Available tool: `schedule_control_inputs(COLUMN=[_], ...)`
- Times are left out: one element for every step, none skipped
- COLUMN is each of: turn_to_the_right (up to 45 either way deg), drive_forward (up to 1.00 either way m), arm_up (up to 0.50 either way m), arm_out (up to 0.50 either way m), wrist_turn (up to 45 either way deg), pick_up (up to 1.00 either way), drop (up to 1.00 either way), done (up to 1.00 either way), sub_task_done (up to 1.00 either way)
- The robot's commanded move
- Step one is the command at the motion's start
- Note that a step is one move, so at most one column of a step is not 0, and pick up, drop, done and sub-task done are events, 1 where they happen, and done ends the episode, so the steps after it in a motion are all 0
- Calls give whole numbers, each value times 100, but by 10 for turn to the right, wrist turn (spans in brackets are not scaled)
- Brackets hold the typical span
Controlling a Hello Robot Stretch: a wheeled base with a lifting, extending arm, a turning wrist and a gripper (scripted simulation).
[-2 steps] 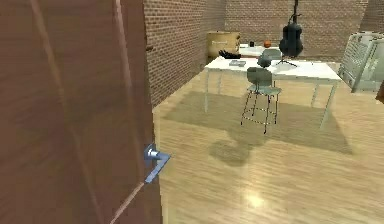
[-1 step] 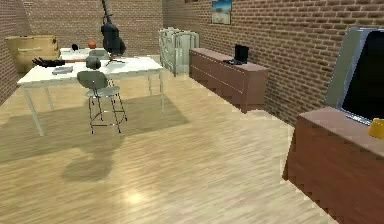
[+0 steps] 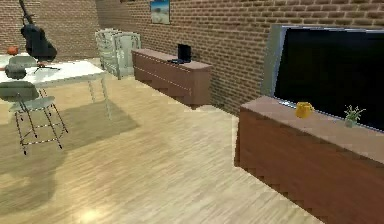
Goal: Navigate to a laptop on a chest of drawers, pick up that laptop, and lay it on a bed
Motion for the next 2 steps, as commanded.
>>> schedule_control_inputs(turn_to_the_right=[0, 0], drive_forward=[100, 100], arm_up=[0, 0], arm_out=[0, 0], wrist_turn=[0, 0], pick_up=[0, 0], drop=[0, 0], done=[0, 0], sub_task_done=[0, 0])
